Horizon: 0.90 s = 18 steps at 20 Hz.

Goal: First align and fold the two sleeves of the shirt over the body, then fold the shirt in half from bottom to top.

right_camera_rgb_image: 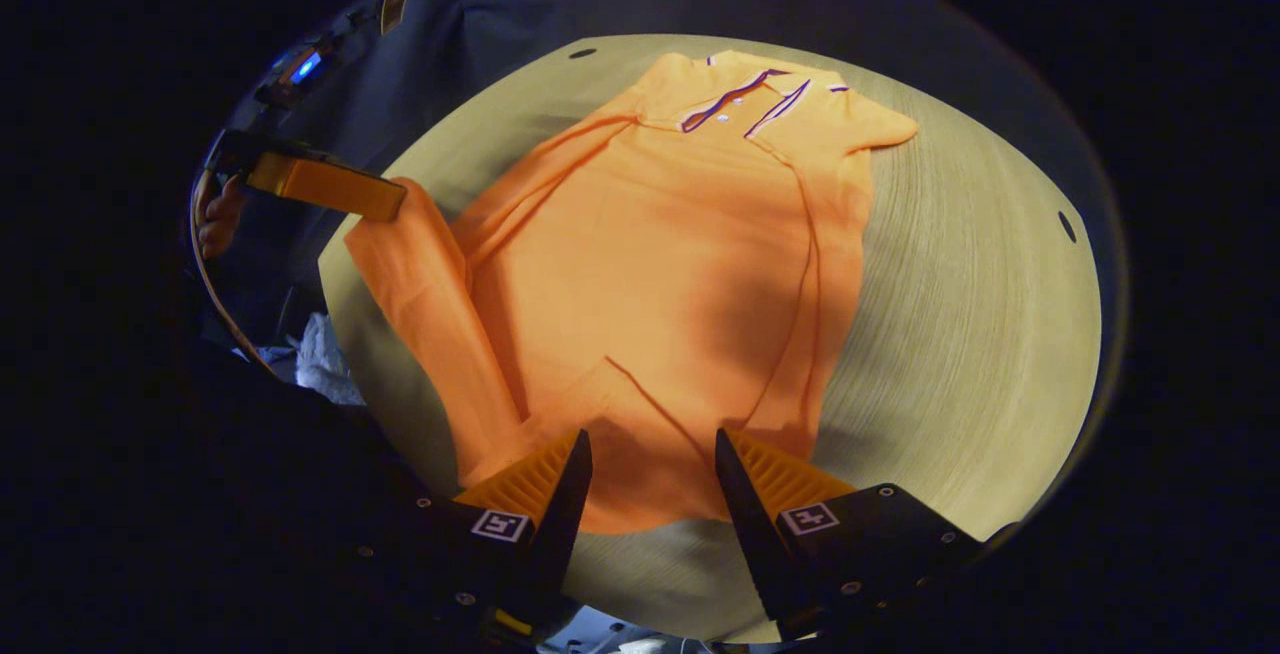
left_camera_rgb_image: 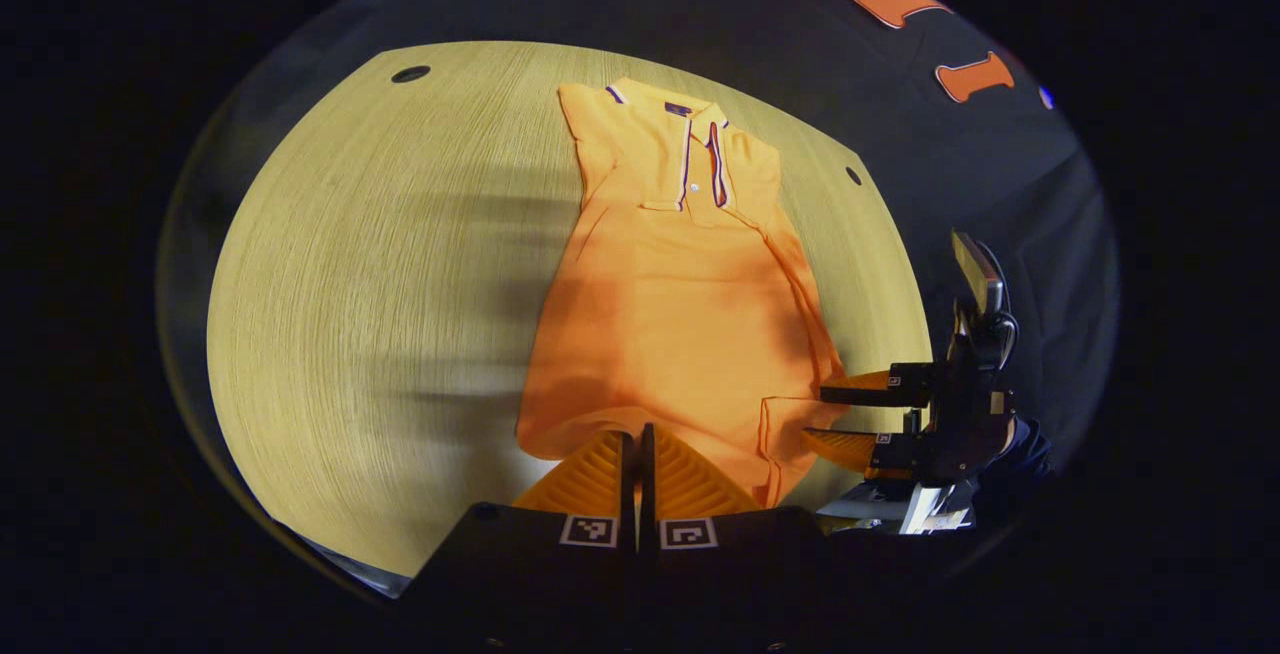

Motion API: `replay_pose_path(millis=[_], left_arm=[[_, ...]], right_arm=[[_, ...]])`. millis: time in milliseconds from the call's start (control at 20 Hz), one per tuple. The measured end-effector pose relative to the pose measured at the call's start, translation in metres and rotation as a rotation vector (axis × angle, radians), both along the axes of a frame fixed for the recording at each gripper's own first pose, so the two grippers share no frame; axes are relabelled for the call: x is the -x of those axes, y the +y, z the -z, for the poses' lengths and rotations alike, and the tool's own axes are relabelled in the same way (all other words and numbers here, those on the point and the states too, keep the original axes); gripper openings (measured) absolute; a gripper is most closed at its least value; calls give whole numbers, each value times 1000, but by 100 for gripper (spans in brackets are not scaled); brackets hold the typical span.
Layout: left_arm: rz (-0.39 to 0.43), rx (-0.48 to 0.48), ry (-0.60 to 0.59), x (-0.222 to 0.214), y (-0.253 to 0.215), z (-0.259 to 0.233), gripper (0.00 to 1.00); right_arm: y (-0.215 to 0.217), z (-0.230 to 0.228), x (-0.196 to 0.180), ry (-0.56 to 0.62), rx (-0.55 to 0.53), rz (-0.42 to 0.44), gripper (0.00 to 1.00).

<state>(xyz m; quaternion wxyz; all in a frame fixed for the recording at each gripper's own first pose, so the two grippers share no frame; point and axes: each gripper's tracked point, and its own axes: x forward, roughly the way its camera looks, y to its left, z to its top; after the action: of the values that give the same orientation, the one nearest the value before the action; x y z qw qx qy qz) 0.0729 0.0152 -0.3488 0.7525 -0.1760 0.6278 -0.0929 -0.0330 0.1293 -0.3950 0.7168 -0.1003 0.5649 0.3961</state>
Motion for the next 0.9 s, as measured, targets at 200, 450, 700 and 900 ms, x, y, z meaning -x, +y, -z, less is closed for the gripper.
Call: replay_pose_path(millis=[200, 450, 700, 900], left_arm=[[-11, -11, 12, -2, 3, 6, 1], [-26, -15, 17, -4, 1, 7, 1], [-29, -21, 18, -3, 1, 7, 1], [-28, -15, 21, -4, 1, 7, 1]], right_arm=[[18, -10, 32, 123, -70, -40, 55], [24, -4, 29, 153, -125, 44, 16], [26, -16, 8, 135, -200, 209, 5], [16, -11, 0, 101, -148, 233, 5]])
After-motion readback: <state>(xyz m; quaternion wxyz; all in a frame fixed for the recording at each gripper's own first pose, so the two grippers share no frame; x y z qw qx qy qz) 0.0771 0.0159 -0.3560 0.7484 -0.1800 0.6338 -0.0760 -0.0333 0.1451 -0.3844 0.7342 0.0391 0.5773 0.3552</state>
